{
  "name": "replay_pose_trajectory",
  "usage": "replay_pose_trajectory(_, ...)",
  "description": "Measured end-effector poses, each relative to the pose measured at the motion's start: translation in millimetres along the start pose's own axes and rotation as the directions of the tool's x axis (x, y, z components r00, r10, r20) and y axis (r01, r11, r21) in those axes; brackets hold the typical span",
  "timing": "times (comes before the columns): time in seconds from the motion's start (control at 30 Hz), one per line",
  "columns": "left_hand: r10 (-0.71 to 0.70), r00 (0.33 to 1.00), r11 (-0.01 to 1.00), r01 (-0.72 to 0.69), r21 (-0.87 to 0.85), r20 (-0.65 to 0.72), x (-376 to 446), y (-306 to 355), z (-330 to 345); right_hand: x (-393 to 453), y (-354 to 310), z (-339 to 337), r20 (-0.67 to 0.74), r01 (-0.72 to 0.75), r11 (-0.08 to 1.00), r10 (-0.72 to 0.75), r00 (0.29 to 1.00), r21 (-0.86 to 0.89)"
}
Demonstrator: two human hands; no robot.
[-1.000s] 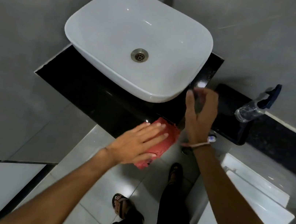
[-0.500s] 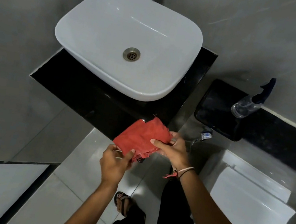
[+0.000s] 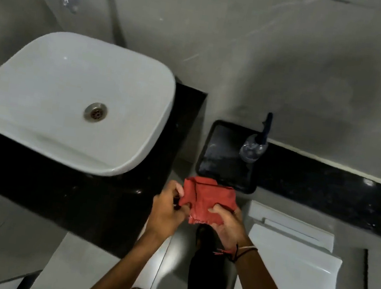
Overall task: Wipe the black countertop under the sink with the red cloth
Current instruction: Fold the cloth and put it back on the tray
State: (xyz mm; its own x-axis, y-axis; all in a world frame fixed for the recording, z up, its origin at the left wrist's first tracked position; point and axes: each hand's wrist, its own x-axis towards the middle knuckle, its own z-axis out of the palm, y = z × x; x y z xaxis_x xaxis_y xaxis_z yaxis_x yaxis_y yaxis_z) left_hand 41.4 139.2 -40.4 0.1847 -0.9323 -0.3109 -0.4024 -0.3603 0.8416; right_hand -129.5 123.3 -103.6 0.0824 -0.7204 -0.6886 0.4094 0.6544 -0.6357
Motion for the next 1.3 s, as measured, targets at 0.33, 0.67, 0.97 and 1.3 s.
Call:
replay_pose_trajectory(0.33, -0.199, 0.978, 0.972, 0.205, -0.117, 0.055, 149.2, 17.3, 91.5, 85.0, -81.5, -29.5, -0.195, 0.000, 1.000, -0.006, 0.981, -0.031)
replay_pose_trajectory(0.67, -0.148, 0.989, 0.934, 0.138, 0.330, 0.008, 158.2, 6.9, 92.2, 94.3, -90.9, -58.3, -0.356, 0.000, 0.651, -0.415, 0.837, -0.759)
replay_pose_trajectory(0.97, -0.169, 0.984, 0.965, 0.155, 0.210, 0.053, 162.6, 15.2, 88.5, 97.4, -82.8, -52.9, -0.384, -0.071, 0.680, -0.321, 0.866, -0.730)
replay_pose_trajectory(1.3, 0.259, 0.954, 0.870, -0.298, 0.394, 0.149, 128.7, 96.2, 20.9, 26.6, -121.7, 13.7, 0.047, 0.210, 0.087, -0.827, 0.561, -0.974)
